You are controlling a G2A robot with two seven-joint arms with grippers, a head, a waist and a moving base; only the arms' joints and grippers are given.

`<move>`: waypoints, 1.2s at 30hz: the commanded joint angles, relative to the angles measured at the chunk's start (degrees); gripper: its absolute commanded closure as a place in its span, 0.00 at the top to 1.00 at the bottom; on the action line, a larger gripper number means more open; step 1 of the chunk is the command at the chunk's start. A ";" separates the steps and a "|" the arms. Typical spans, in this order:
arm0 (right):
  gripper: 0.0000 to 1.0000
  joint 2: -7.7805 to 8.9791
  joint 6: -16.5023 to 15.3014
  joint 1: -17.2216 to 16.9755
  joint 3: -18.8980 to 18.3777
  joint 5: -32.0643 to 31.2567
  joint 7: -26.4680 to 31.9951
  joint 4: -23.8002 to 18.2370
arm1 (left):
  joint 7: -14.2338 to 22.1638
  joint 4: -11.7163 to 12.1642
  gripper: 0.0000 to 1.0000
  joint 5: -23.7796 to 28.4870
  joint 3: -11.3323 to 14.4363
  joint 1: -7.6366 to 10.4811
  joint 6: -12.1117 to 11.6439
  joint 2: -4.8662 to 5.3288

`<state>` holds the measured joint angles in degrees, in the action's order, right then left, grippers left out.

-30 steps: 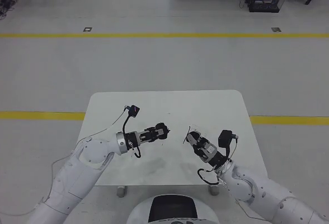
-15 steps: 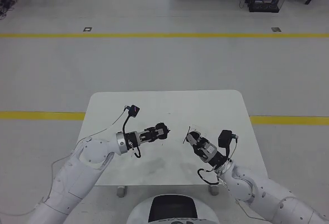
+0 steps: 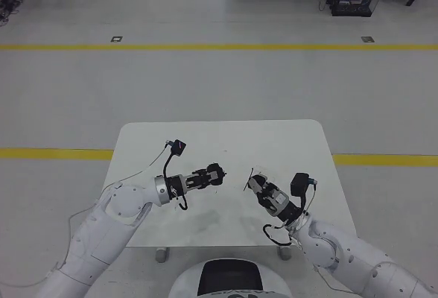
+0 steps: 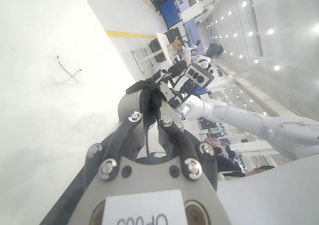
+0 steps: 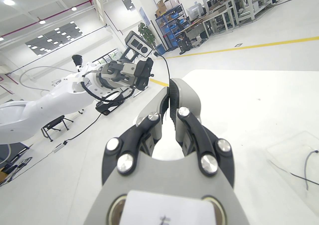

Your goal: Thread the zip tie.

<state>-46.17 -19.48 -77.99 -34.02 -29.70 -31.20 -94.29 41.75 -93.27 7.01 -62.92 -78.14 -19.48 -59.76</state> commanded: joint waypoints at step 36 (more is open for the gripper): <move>0.00 -2.62 0.00 1.17 3.22 -11.19 -13.93 2.22 | -0.33 -7.39 0.00 2.49 0.06 -6.13 15.04 0.99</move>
<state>-48.67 -19.48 -76.71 -30.64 -40.73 -45.09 -92.12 41.92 -100.52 9.42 -62.83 -83.87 -4.75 -58.81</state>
